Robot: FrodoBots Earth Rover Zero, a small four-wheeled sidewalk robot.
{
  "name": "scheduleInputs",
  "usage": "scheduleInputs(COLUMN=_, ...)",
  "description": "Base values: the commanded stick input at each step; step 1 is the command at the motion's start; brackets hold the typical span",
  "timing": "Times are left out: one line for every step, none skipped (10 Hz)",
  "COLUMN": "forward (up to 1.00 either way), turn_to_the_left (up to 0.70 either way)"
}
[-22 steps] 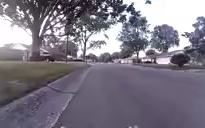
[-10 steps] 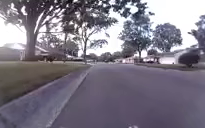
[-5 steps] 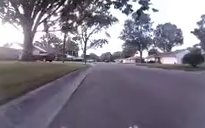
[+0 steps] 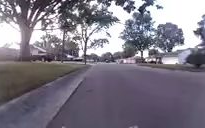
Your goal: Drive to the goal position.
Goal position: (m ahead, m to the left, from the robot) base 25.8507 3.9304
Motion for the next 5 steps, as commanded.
scheduleInputs(forward=1.0, turn_to_the_left=0.0)
scheduleInputs(forward=1.0, turn_to_the_left=0.0)
scheduleInputs(forward=1.0, turn_to_the_left=0.0)
scheduleInputs(forward=1.0, turn_to_the_left=0.0)
scheduleInputs(forward=1.0, turn_to_the_left=0.0)
